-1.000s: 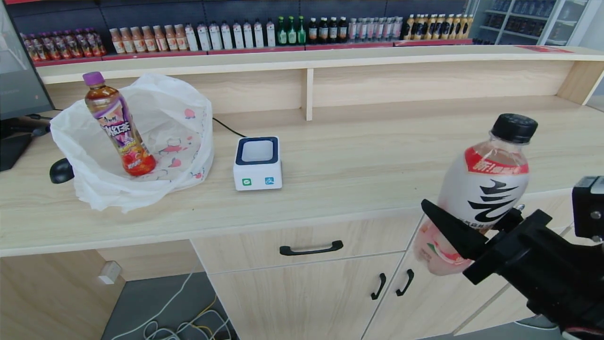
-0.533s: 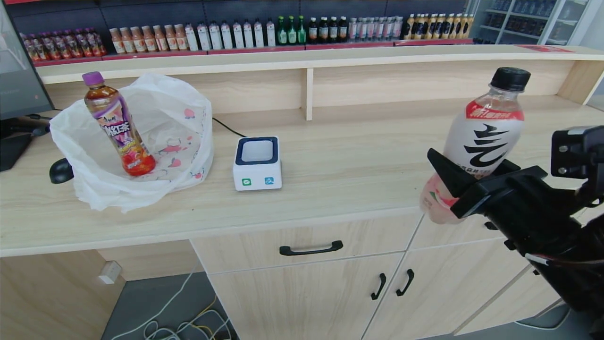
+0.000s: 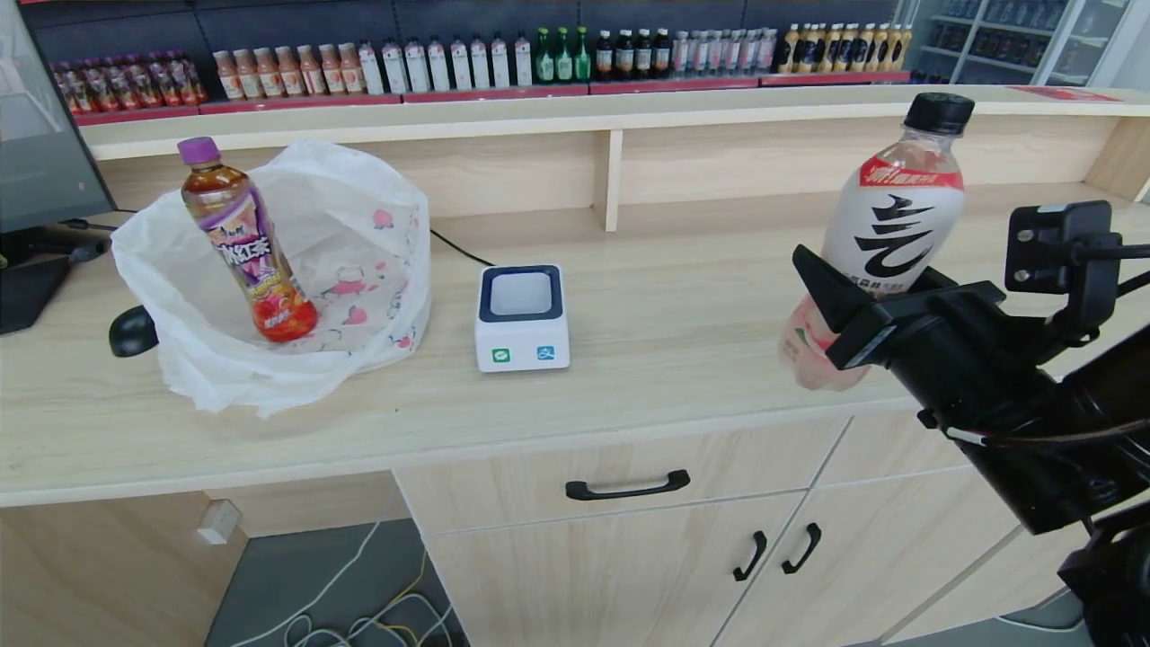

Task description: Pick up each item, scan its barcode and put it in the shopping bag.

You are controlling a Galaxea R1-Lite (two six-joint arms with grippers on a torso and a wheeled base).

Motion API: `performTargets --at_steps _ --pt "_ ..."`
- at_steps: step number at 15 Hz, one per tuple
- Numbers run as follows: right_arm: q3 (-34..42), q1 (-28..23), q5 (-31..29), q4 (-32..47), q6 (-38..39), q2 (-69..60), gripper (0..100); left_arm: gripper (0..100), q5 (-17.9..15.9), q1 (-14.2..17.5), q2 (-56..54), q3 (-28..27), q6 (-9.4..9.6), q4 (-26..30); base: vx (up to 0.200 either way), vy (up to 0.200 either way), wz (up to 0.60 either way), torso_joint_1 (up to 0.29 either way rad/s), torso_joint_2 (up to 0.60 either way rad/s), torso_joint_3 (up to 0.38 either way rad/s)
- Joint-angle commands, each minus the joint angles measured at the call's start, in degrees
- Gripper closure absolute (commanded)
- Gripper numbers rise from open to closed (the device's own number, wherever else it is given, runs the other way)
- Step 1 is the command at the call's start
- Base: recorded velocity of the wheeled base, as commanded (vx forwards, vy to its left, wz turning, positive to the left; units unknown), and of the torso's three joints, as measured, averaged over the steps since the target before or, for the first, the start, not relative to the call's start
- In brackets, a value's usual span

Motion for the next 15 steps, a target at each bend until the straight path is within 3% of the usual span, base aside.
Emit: performTargets --at_steps 1,10,15 --pt "0.01 -0.03 -0.01 -0.01 0.14 0.28 100 0 0.01 0.11 -0.02 0.0 -0.09 -0.02 0.0 0.2 0.0 -0.007 0.0 0.002" --pt "-3.15 -0.91 0.08 -0.01 0.14 -0.25 100 0 0.01 0.02 -0.02 0.0 0.08 -0.02 0.0 0.2 0.0 0.001 0.0 0.003" --pt "-3.86 -0.82 0.25 -0.01 0.23 -0.25 100 0 0.01 0.11 -0.02 0.0 -0.01 -0.02 0.0 0.0 0.0 0.0 0.0 0.0"
